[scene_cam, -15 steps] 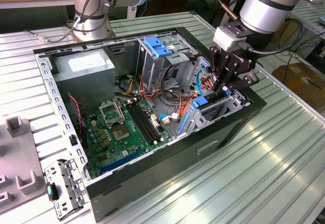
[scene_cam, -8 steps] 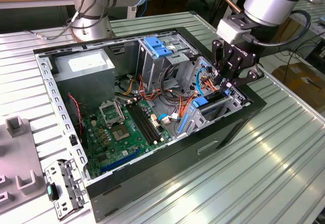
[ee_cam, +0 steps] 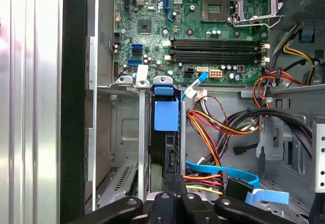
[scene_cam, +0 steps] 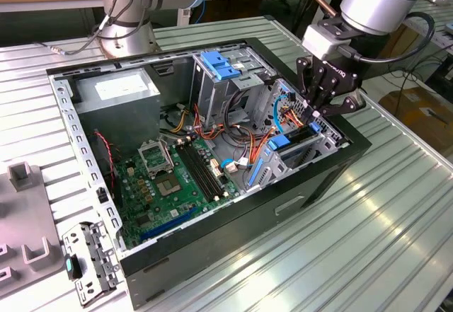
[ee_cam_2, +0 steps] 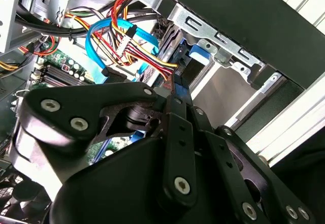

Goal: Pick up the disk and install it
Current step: 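Insert the first disk wire, then insert the second disk wire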

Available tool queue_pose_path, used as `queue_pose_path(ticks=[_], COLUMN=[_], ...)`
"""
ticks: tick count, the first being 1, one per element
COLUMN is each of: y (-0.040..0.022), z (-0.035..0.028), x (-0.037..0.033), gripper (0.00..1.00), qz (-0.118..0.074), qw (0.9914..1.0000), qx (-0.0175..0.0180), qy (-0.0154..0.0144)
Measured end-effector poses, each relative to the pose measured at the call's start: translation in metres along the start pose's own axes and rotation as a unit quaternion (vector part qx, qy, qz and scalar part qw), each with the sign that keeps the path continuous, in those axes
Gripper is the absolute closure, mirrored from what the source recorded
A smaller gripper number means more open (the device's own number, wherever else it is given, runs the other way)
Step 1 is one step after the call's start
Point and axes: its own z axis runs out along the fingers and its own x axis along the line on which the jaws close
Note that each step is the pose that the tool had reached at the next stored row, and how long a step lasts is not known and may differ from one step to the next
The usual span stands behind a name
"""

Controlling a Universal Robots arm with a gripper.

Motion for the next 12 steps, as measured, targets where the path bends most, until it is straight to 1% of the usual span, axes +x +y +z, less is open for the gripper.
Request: queue_pose_path(ticks=[12], y=[0.0000], z=[0.0000], x=[0.0000], gripper=[0.89], qz=[0.000], qw=[1.00000], qx=[0.0001], qy=[0.0000])
